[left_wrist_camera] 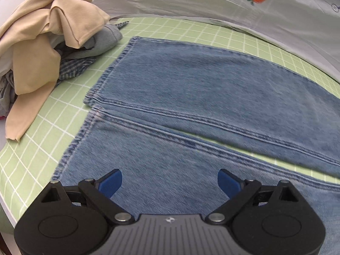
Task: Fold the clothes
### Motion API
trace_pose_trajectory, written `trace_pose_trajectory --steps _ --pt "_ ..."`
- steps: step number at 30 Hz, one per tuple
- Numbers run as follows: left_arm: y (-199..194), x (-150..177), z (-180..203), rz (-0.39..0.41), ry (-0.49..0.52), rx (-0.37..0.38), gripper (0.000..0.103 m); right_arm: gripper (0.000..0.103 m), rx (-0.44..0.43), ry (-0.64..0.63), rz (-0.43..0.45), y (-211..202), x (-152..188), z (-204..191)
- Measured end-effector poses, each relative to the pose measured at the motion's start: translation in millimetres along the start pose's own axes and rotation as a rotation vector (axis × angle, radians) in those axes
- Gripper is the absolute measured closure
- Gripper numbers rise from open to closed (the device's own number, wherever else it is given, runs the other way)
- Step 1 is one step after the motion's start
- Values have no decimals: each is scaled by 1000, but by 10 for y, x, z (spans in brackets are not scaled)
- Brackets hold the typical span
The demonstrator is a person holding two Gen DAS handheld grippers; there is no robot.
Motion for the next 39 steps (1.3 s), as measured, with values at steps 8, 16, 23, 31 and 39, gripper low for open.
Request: trace_pose_trajectory --steps 8,16,23,31,39 --pt "-171 604 313 -46 43 -12 6 0 106 87 -70 5 236 773" --pt "-354 727 -167 -23 -75 -114 6 0 79 118 -180 135 488 885" --pt "-393 713 -928 -16 -183 -252 6 0 68 127 -195 81 657 652" --pt "-285 772 -1470 -43 -273 -248 7 0 125 218 -186 49 701 620" --pt "-229 653 -1372 -21 -200 -239 26 0 181 264 -174 65 705 544"
Point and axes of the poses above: each gripper's, at about its wrist camera, not at the fingertips, and y roughly the way its jaws point, z to its right, x to its underside, the point moved 3 cm from there along y, roughly the way its jaws point
